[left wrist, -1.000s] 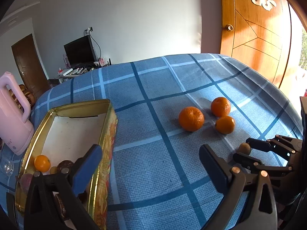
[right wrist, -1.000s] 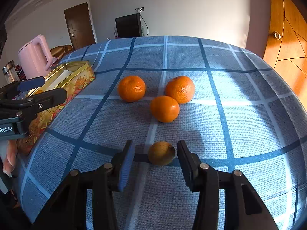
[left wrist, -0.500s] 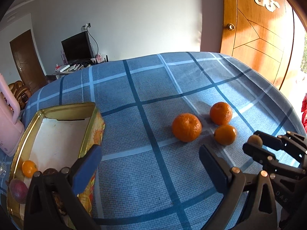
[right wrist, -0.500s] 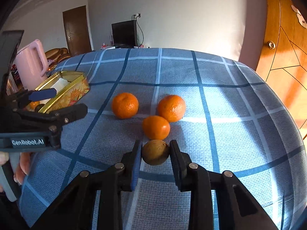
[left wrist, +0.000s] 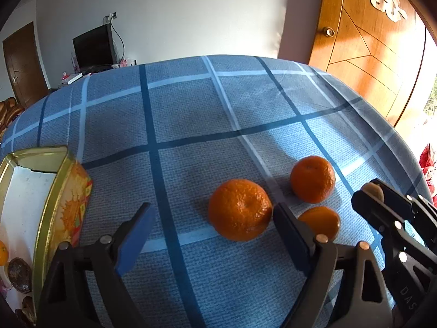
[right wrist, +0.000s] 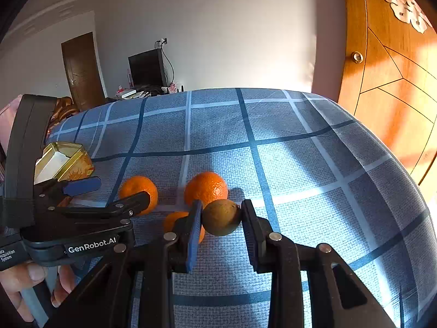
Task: Organize fruits
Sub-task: 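Grasp a small brown fruit with the right tool while the left tool closes on a mandarin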
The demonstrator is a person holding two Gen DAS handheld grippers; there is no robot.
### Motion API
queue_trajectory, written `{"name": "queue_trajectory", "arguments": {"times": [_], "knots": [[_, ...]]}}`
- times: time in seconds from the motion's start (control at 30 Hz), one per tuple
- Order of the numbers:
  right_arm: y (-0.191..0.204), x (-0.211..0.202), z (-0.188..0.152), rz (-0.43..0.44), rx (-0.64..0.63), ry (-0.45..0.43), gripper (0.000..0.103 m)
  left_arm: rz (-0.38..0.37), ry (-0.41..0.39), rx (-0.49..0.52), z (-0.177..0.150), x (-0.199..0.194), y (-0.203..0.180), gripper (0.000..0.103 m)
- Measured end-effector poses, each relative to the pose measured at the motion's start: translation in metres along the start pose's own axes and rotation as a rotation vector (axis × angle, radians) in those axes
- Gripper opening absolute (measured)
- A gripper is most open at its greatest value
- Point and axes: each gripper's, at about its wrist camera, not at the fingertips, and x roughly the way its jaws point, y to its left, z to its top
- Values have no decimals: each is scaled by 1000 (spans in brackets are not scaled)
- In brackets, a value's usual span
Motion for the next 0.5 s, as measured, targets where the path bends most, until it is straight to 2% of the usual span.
{"name": "queue_trajectory", "arguments": {"times": [0.13, 0.2, 0.23, 0.27, 0.3, 0.5], "knots": [[-2, 5, -3, -1, 11, -3, 31, -42, 29, 1, 0, 11, 1, 79], [0, 6, -5, 7, 13, -2, 31, -67, 36, 12, 1, 14, -1, 66], [1, 7, -5, 12, 12, 1, 31, -75, 35, 20, 1, 14, -3, 63], [3, 6, -5, 16, 10, -4, 31, -85, 32, 31, 1, 14, -5, 54], [5, 6, -5, 17, 6, -6, 31, -92, 30, 44, 0, 13, -7, 51], [5, 0, -6, 39, 13, -27, 31, -100, 25, 48, -3, 10, -5, 50]]}}
